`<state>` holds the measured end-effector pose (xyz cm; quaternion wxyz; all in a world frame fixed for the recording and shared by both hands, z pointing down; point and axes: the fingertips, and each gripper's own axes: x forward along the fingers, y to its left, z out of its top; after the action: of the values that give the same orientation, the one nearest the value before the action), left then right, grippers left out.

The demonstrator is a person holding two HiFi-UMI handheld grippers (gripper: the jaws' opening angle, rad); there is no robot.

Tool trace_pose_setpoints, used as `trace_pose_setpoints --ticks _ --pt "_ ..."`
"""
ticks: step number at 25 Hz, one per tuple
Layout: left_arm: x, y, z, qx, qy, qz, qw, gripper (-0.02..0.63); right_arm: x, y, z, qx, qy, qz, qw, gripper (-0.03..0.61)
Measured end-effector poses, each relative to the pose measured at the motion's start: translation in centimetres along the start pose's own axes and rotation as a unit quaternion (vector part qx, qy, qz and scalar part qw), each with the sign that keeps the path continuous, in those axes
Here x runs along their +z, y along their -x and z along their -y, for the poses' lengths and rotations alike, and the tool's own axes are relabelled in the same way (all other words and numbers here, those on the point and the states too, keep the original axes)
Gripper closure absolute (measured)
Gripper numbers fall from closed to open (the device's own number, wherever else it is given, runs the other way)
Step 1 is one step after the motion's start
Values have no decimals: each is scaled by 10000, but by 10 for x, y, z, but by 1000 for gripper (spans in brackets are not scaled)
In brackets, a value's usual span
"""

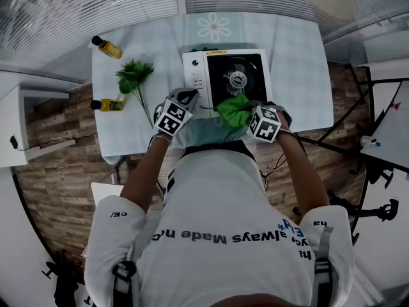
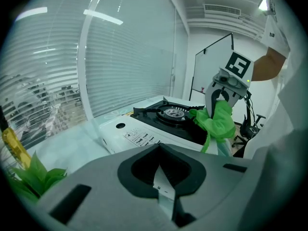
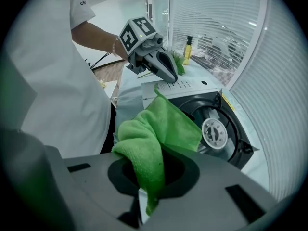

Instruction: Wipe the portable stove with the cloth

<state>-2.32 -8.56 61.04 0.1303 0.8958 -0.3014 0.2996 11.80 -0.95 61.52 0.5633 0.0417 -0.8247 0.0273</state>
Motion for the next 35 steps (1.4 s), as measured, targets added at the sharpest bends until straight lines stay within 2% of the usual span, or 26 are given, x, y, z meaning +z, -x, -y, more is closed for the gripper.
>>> trace_pose_setpoints --ticks 15,18,20,22,25,27,29,32,35 --pt "0 -1 0 0 21 -255 9997 601 -57 20 17 -18 -521 -153 9985 555" --pt "0 -2 -1 25 57 -227 9997 601 -54 22 17 -2 -654 -33 9979 555" --pt "-1 -2 -2 32 62 -236 9997 601 -45 32 21 -66 -767 233 9968 555" --pt "0 -1 -1 6 64 -266 9996 601 -36 53 33 -309 -971 568 9932 555" --pt "0 -2 -2 3 50 -312 9995 601 -31 89 65 -1013 -1251 945 9824 555" --pt "-1 -2 -2 7 43 -308 9995 601 -40 103 85 -1532 -1336 914 9748 555" --pt "2 -1 -2 7 29 -288 9996 601 -55 101 97 -1856 -1383 683 9705 555" --pt "3 -2 -1 -42 59 -281 9996 601 -76 74 98 -1866 -1404 284 9719 555" --pt "2 -2 0 -91 115 -345 9993 601 -84 45 92 -1775 -1453 122 9733 555"
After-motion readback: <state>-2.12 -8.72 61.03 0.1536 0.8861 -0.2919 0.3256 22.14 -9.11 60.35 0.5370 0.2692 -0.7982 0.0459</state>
